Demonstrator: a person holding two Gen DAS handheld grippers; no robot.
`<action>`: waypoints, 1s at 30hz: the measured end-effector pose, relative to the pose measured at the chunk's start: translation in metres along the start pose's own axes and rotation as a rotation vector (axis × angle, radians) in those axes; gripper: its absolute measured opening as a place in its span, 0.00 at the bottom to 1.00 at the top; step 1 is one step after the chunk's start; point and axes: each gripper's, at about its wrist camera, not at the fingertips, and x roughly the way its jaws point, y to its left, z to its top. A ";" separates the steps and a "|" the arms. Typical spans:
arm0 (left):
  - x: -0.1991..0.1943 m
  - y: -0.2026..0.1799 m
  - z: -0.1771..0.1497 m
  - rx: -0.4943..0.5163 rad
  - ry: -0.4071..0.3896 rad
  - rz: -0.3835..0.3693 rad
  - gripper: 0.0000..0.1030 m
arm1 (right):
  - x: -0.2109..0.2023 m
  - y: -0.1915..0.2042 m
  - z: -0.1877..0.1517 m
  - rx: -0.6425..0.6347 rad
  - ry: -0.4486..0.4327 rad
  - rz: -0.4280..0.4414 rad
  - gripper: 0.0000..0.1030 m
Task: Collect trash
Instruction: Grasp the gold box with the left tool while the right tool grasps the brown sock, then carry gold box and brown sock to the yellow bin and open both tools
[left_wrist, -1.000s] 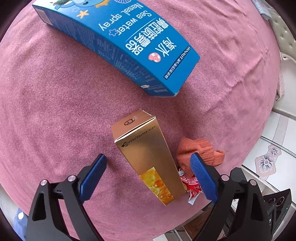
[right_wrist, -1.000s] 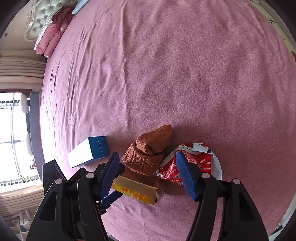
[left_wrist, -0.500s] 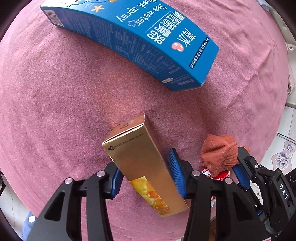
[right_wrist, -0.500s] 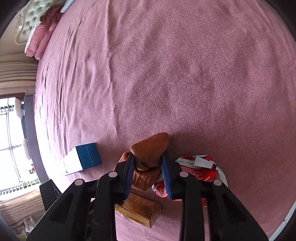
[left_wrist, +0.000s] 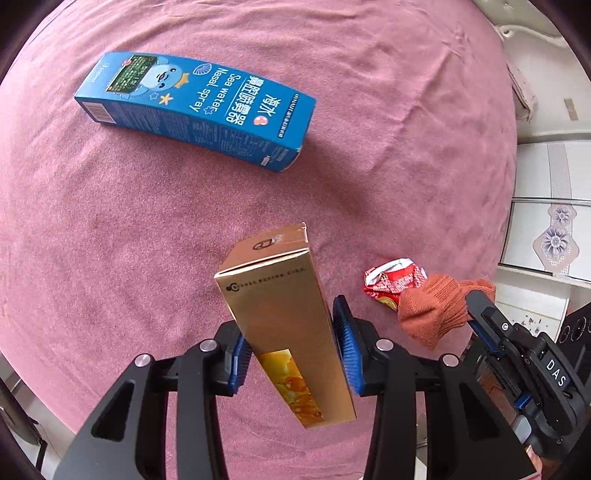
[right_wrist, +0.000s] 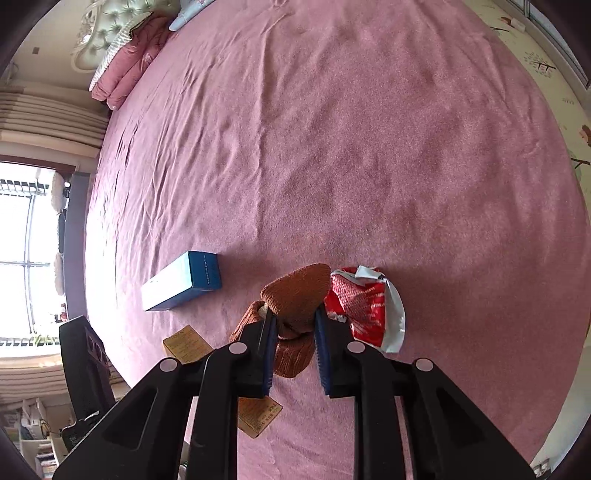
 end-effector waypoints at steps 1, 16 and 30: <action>-0.004 -0.002 -0.004 0.020 -0.001 -0.004 0.40 | -0.007 -0.003 -0.007 0.006 -0.004 0.005 0.18; -0.037 -0.050 -0.098 0.373 -0.009 -0.038 0.35 | -0.101 -0.064 -0.113 0.139 -0.133 0.045 0.18; -0.037 -0.144 -0.196 0.662 0.005 -0.071 0.35 | -0.189 -0.165 -0.190 0.302 -0.297 0.009 0.18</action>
